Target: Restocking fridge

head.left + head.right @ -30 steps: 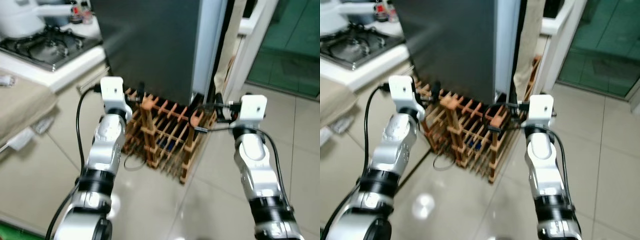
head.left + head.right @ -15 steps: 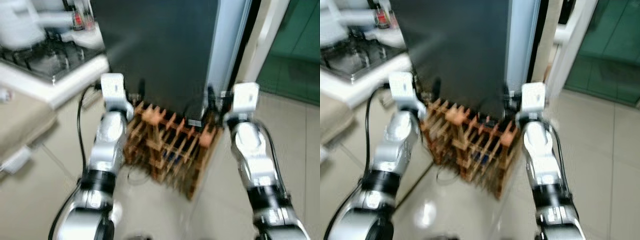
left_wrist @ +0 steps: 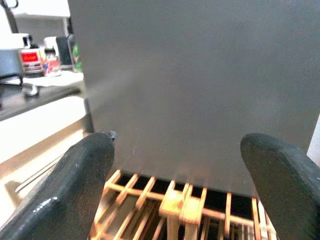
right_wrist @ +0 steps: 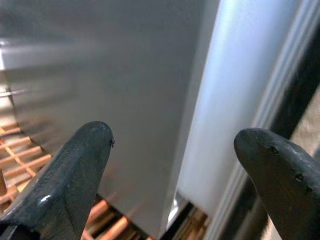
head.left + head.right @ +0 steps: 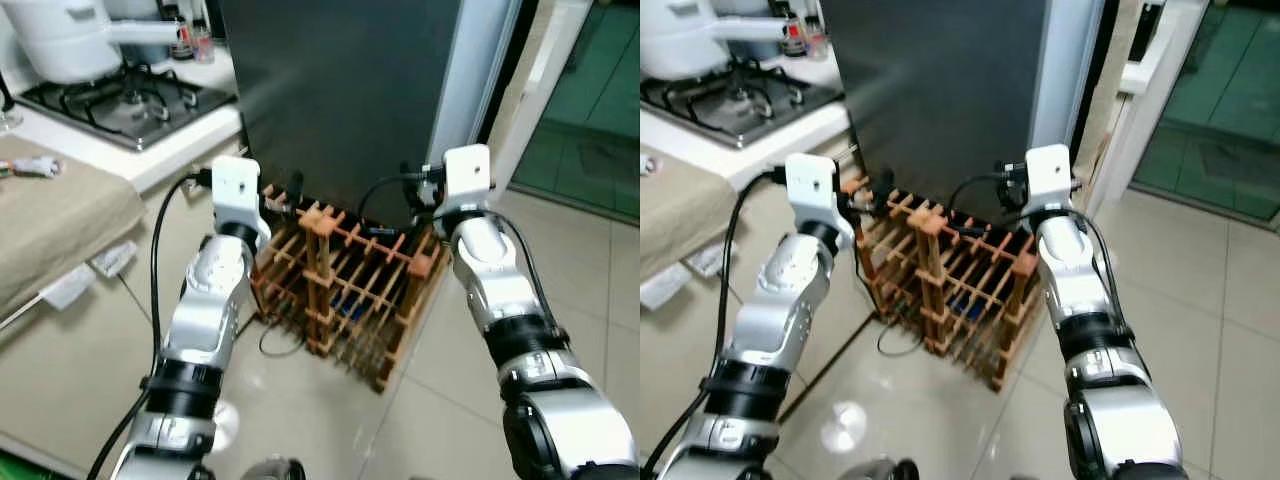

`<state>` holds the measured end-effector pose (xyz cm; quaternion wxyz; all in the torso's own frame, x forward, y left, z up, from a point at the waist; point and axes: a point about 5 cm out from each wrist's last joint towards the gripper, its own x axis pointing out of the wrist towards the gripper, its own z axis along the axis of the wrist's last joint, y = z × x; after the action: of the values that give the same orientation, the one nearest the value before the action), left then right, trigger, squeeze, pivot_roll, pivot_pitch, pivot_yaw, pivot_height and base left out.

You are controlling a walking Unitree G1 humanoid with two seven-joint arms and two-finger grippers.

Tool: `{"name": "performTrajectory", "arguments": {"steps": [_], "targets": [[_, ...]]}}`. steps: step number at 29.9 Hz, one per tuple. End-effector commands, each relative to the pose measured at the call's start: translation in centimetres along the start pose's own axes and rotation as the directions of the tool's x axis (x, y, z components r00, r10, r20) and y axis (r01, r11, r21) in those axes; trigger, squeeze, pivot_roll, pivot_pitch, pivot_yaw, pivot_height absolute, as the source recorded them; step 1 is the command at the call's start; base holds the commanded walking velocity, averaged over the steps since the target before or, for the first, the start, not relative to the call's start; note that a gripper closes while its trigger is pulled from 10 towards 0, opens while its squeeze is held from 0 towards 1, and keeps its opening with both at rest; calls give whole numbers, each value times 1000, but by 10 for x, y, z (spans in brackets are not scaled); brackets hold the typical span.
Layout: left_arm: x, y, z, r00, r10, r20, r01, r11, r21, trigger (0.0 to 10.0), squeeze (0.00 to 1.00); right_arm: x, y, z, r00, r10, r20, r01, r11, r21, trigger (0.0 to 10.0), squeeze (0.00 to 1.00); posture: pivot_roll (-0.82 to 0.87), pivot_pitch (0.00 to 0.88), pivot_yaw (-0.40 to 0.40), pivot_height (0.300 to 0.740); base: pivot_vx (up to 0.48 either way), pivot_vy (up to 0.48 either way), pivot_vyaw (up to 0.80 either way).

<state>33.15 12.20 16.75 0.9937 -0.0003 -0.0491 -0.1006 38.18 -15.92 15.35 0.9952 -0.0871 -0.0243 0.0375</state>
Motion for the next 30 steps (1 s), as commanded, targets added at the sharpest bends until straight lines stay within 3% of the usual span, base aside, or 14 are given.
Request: {"name": "performTrajectory", "arguments": {"steps": [1, 8, 13, 16, 17, 20, 21, 22, 23, 24, 27, 28, 29, 30], "targets": [[-4, 3, 3, 1000, -2, -7, 2, 1000, 14, 10000, 0, 3, -8, -1, 999, -31, -11, 31, 999, -9, 10000, 71, 34, 95, 89, 740, 0, 0, 0], [-25, 14, 4, 998, 22, -53, -19, 999, 42, 10000, 0, 9, -32, 0, 993, -112, -44, 111, 994, -21, 10000, 75, 99, 142, 112, 740, 0, 0, 0], [-32, 15, 3, 997, 17, -76, -12, 998, 59, 10000, 0, 10, -45, 2, 985, -163, -55, 162, 987, -18, 10000, 78, 107, 148, 117, 740, 0, 0, 0], [-33, 14, 3, 997, 8, -80, -4, 998, 57, 10000, 0, 10, -48, 6, 983, -180, -30, 180, 984, 2, 10000, 82, 98, 146, 110, 740, 0, 0, 0], [-31, 11, 5, 999, -10, -49, 11, 999, 38, 10000, 0, 5, -50, 13, 974, -213, 77, 211, 977, 30, 10000, 78, 52, 138, 90, 740, 0, 0, 0], [-29, 10, 6, 999, -18, -38, 19, 999, 25, 10000, 0, 2, -50, 15, 967, -222, 122, 219, 975, 38, 10000, 78, 42, 135, 87, 740, 0, 0, 0], [-28, 9, 9, 1000, -21, 2, 21, 999, -34, 10000, 0, -22, -43, 18, 936, -239, 257, 236, 971, 44, 10000, 78, -34, 109, 70, 740, 0, 0, 0], [-28, 9, 10, 1000, -15, 13, 16, 999, -49, 10000, 0, -33, -40, 19, 924, -249, 291, 245, 968, 50, 10000, 78, -34, 109, 70, 740, 0, 0, 0], [-28, 9, 10, 1000, -6, 21, 8, 997, -71, 10000, 0, -44, -38, 20, 913, -260, 315, 257, 965, 54, 10000, 75, -59, 96, 65, 740, 0, 0, 0], [-28, 9, 10, 1000, -6, 21, 8, 997, -71, 10000, 0, -44, -38, 20, 913, -260, 315, 257, 965, 54, 10000, 75, -59, 96, 65, 740, 0, 0, 0], [-38, 19, 6, 997, 70, 23, -67, 990, -124, 10000, 0, -94, -28, 18, 893, -271, 359, 271, 961, 51, 10000, 71, -120, 33, 40, 740, 0, 0, 0], [-38, 19, 6, 997, 70, 23, -67, 990, -124, 10000, 0, -94, -28, 18, 893, -271, 359, 271, 961, 51, 10000, 71, -120, 33, 40, 740, 0, 0, 0], [-60, 30, 2, 996, 76, 35, -72, 993, -97, 10000, 0, -134, -19, 11, 907, -233, 352, 234, 971, 40, 10000, 71, -141, 3, 24, 740, 0, 0, 0], [-70, 33, 1, 997, 64, 38, -61, 996, -69, 10000, 0, -148, -15, 7, 915, -212, 343, 216, 976, 26, 10000, 71, -141, 3, 24, 740, 0, 0, 0]]}}
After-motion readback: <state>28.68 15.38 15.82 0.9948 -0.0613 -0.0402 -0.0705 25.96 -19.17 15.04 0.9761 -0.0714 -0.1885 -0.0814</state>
